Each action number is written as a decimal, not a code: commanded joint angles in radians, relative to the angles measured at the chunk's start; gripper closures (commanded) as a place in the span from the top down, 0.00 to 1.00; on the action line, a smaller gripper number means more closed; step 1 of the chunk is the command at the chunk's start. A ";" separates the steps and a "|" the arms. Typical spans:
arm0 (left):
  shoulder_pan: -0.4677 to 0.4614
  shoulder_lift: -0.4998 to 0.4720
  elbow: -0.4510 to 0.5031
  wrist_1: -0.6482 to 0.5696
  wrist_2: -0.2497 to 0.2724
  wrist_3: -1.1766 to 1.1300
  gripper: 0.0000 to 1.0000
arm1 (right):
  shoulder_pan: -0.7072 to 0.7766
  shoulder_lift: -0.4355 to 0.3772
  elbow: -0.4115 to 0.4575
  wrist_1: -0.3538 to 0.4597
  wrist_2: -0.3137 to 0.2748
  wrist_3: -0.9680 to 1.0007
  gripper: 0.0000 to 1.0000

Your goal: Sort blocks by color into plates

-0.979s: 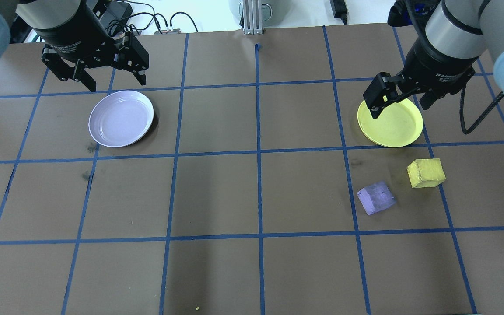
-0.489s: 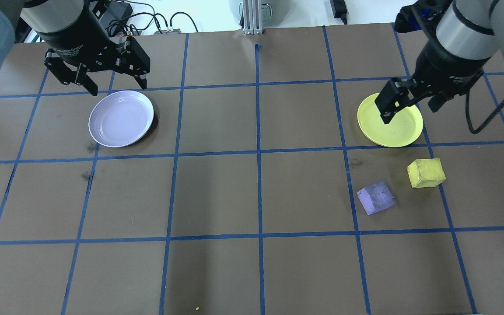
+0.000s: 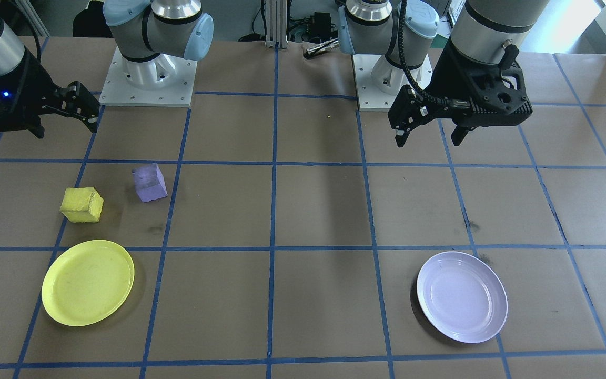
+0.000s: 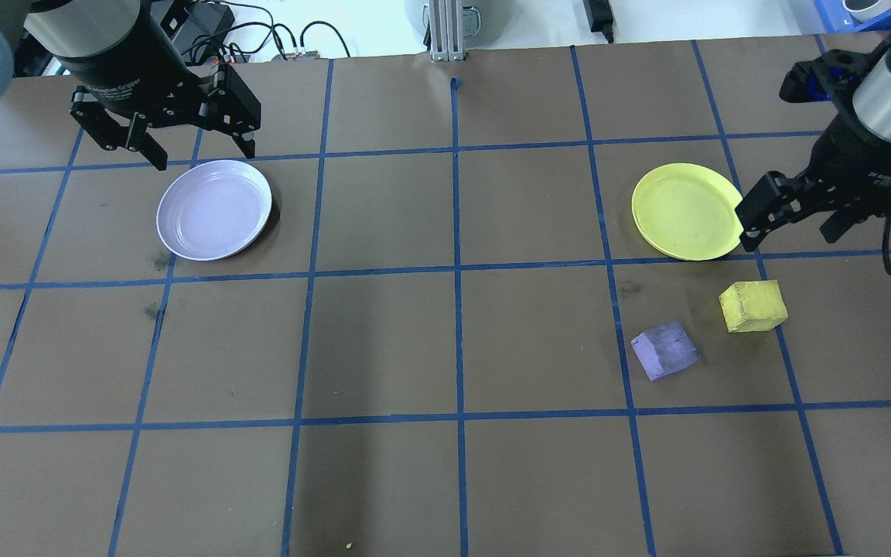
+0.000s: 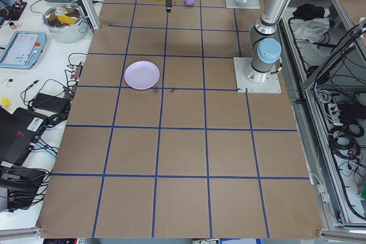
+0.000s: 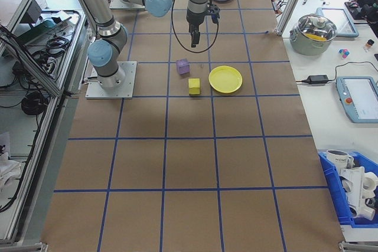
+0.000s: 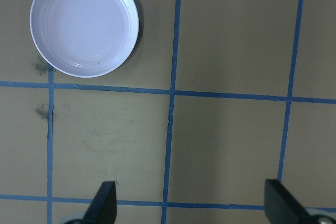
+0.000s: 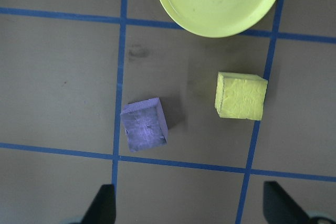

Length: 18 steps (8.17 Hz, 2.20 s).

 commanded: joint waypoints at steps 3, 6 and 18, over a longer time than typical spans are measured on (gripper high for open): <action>0.047 0.023 0.003 -0.025 -0.006 0.000 1.00 | -0.033 0.118 0.178 -0.136 -0.148 0.173 1.00; 0.049 -0.001 0.003 -0.024 -0.018 -0.011 1.00 | -0.033 0.199 0.178 -0.198 -0.169 0.162 1.00; 0.053 0.037 -0.046 -0.036 0.012 -0.029 1.00 | -0.058 0.427 0.178 -0.399 -0.203 -0.086 0.79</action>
